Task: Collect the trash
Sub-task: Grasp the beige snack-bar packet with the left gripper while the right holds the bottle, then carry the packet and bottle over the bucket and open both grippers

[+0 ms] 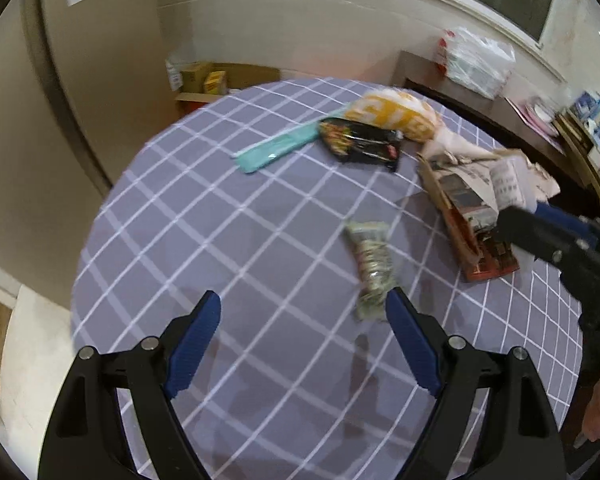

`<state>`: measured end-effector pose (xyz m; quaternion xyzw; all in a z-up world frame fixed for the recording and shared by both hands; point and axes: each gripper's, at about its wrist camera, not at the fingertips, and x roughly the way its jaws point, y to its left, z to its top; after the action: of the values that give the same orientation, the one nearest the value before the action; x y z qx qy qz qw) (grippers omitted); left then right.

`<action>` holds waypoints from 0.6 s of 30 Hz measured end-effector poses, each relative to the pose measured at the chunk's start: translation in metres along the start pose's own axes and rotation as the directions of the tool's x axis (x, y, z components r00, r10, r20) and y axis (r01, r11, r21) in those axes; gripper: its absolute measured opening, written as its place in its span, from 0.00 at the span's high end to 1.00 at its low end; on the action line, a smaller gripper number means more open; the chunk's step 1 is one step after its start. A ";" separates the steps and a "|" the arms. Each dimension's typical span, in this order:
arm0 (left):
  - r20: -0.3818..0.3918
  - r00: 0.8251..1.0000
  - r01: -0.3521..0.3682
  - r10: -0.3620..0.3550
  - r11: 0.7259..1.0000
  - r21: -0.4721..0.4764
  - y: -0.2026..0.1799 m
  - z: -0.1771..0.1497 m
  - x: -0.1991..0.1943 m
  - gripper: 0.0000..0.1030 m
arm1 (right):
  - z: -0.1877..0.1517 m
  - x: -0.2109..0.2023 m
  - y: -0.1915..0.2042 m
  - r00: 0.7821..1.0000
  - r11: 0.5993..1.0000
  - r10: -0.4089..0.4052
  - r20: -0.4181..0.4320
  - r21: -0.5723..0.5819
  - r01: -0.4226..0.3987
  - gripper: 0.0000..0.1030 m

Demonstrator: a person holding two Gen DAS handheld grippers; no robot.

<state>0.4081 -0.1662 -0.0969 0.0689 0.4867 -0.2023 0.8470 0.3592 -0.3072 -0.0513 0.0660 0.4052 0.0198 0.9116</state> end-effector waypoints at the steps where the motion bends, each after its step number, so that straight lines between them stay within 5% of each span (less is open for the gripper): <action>1: -0.005 1.000 0.008 -0.008 1.000 0.008 -0.004 0.002 0.005 0.20 | 0.000 0.001 -0.003 1.000 1.000 -0.011 -0.003 0.007 0.011 0.76; 3: -0.014 1.000 0.027 -0.026 0.999 0.024 -0.012 0.005 0.016 0.20 | -0.001 0.003 -0.008 1.000 1.000 -0.008 -0.016 0.020 0.008 0.76; 5: -0.021 1.000 0.016 -0.015 0.999 0.040 -0.018 0.005 0.025 0.34 | -0.003 0.004 -0.010 1.000 1.000 -0.013 -0.028 0.023 0.013 0.76; 7: 0.010 1.000 -0.024 0.023 0.997 0.080 -0.023 0.003 0.024 0.68 | -0.007 0.008 -0.009 0.999 1.000 -0.016 -0.043 0.016 0.017 0.76; 8: 0.012 0.999 -0.052 0.051 0.995 0.089 -0.024 0.003 0.023 0.73 | -0.008 0.009 -0.010 0.999 1.000 -0.014 -0.048 0.017 0.015 0.76; 11: -0.006 1.000 0.021 -0.021 0.998 0.063 -0.015 0.001 0.017 0.74 | -0.011 0.011 -0.007 0.998 1.000 -0.006 -0.057 0.011 0.007 0.76; 18: 0.024 0.999 -0.025 0.024 0.998 0.053 0.004 -0.012 -0.005 0.74 | -0.012 0.010 0.017 0.997 0.999 0.047 -0.054 -0.019 -0.048 0.76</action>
<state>0.3982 -0.1573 -0.0994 0.0951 0.4703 -0.2058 0.8529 0.3573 -0.2877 -0.0642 0.0658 0.4275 0.0474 0.9004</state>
